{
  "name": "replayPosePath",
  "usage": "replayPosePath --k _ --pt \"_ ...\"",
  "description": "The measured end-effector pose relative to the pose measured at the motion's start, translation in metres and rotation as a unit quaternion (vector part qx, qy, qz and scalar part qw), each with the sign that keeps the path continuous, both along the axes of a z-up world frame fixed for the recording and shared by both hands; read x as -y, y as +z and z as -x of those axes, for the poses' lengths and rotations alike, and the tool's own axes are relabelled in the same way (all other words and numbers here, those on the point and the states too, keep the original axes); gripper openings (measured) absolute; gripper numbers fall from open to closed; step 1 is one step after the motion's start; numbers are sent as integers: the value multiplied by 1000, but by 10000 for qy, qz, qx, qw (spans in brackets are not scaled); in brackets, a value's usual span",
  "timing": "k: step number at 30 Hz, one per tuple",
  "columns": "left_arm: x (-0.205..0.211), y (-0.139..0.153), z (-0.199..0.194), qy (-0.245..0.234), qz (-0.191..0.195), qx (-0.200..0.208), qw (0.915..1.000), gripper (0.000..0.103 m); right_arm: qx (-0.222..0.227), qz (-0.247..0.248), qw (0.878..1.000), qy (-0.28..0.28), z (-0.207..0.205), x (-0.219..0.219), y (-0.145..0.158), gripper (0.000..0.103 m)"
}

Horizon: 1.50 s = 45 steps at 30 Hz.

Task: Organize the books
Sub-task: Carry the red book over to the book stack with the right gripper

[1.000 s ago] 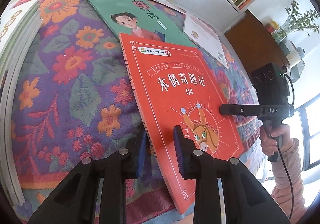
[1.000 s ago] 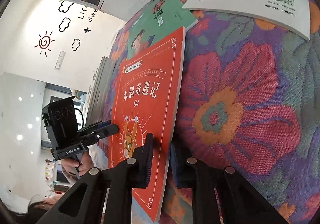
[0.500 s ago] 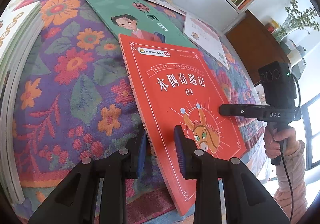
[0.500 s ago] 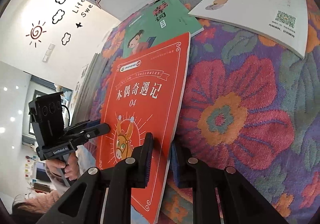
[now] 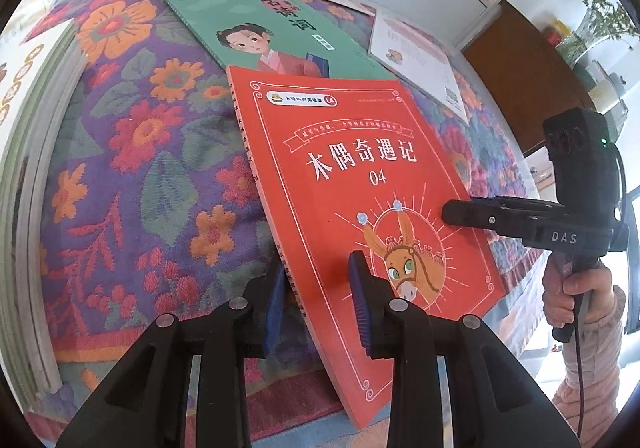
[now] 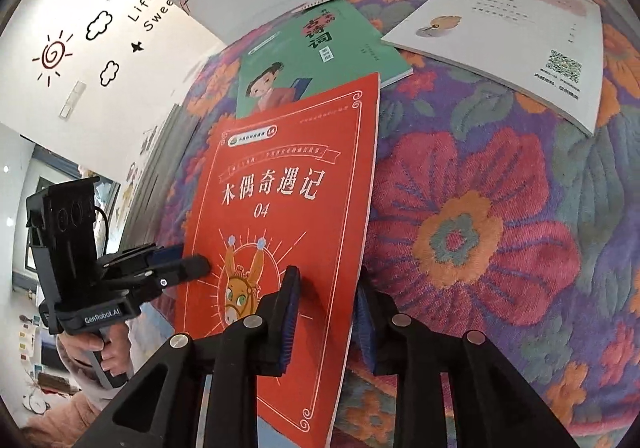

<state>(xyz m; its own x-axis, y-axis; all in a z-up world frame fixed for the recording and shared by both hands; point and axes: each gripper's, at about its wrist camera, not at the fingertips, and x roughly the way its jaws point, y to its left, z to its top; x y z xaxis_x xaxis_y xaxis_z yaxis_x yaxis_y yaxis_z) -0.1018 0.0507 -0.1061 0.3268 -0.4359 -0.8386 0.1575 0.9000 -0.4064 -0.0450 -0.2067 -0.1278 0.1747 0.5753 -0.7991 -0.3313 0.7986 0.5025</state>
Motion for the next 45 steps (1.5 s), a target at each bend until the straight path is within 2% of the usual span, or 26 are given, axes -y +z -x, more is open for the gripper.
replayPosePath --k 5,13,24,34,45 --pt "-3 -1 -1 10 45 -91 9999 27 31 1 10000 92 8 2 4 23" --pt "-6 -1 4 -7 69 -113 9999 27 264 323 9985 350 21 -8 13 23" --pt "2 9 13 -35 -371 5 9993 27 556 648 9954 444 33 -18 22 23" --pt "5 19 18 -57 -468 120 9988 27 533 774 9948 381 36 -21 22 23" --pt "-2 41 23 -57 -405 363 9985 27 895 755 9924 388 44 -23 60 23"
